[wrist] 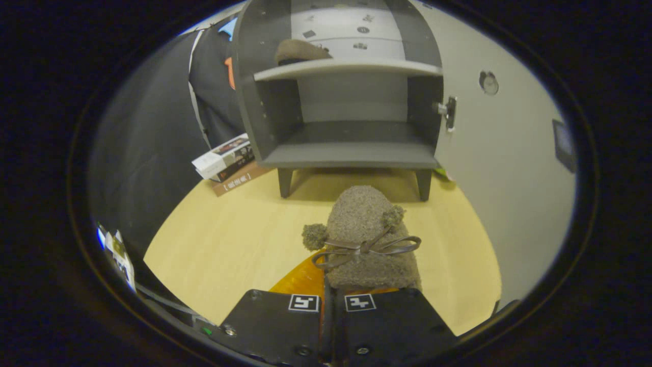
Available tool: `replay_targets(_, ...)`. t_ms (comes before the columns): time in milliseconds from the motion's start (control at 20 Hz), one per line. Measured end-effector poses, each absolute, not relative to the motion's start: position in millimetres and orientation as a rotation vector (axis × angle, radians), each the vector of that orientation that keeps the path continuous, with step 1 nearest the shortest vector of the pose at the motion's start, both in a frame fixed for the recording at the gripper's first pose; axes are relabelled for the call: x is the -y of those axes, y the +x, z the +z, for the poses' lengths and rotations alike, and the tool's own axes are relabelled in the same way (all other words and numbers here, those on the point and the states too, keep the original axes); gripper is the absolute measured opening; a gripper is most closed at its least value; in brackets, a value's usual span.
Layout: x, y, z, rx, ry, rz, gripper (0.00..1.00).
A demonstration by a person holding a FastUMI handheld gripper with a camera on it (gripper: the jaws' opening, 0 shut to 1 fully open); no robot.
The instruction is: Open the shoe cabinet door, grab the shoes and put them into the shoe cabinet, then close the shoe cabinet door.
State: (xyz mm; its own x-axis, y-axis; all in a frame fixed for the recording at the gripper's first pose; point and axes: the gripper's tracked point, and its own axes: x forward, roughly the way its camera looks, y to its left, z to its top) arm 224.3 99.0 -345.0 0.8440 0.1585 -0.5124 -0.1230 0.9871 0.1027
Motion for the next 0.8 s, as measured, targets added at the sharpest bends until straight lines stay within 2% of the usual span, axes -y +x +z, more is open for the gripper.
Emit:
replay_targets(450,-99.2,208.5,-150.0,-0.243,0.003,0.128,0.05)
replay_targets(800,-98.0,270.9,-48.2,-0.117,-0.055,0.089,0.05)
